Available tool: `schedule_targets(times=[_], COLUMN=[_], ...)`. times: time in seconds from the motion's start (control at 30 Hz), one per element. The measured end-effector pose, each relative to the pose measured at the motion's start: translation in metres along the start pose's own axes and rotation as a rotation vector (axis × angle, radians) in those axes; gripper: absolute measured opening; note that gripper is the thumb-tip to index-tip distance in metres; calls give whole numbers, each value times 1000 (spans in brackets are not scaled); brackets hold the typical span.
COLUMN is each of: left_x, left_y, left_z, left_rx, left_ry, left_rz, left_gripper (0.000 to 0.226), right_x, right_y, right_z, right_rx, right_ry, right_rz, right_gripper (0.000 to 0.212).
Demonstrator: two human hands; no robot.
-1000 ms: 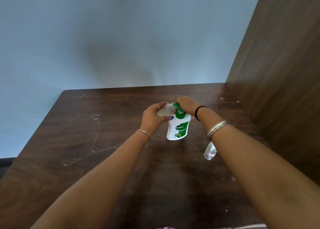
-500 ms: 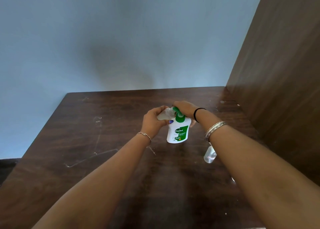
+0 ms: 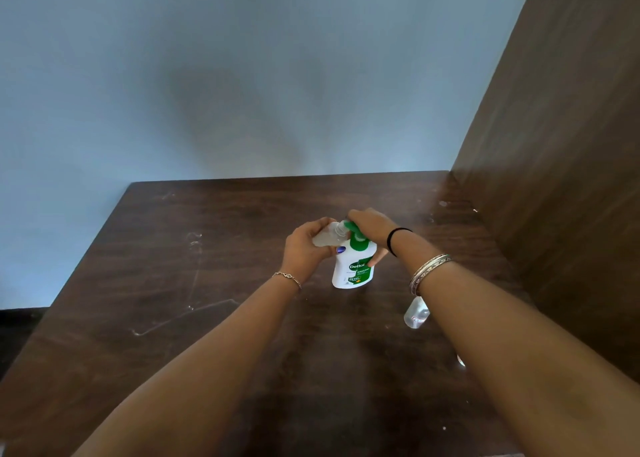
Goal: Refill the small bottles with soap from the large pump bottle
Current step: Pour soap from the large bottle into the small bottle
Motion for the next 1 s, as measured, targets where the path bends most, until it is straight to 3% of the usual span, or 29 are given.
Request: schedule_targets(times=[0.17,0.23,0.37,0.63,0.87,1.0], left_x=[-2,0,6,0,5,7], left_y=[0,0,-2,0,-2,-3], left_z=[0,0,0,-2,-1,0], left_rx=[18,4,-15,4,-30,-30], left_ry=[24,4,-8,10,-27,-28], left_rz=[11,17,35,23,24,29], left_gripper=[51,50,50,48,50,48], right_x=[1,-1,-7,-2,-7,-8], right_y=[-5,-9,-14,-6,-13,-12], right_z=[3,1,-1,3,-3,-2], right_rx=[80,27,-142,45,-186,-124], right_ry=[15,109,161,-13,121,84], right_rz=[21,67,114,19,110,81], right_gripper=[20,13,28,30,29,24])
Point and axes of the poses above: each hand's wrist, its own y-axis away from the middle knuckle, its own z-axis out of the back of the hand, x = y × z, the point moved 2 cm from there along -y, towards the middle knuckle, and after that the axes turned 14 degrees about z, right-handed, at the moved point
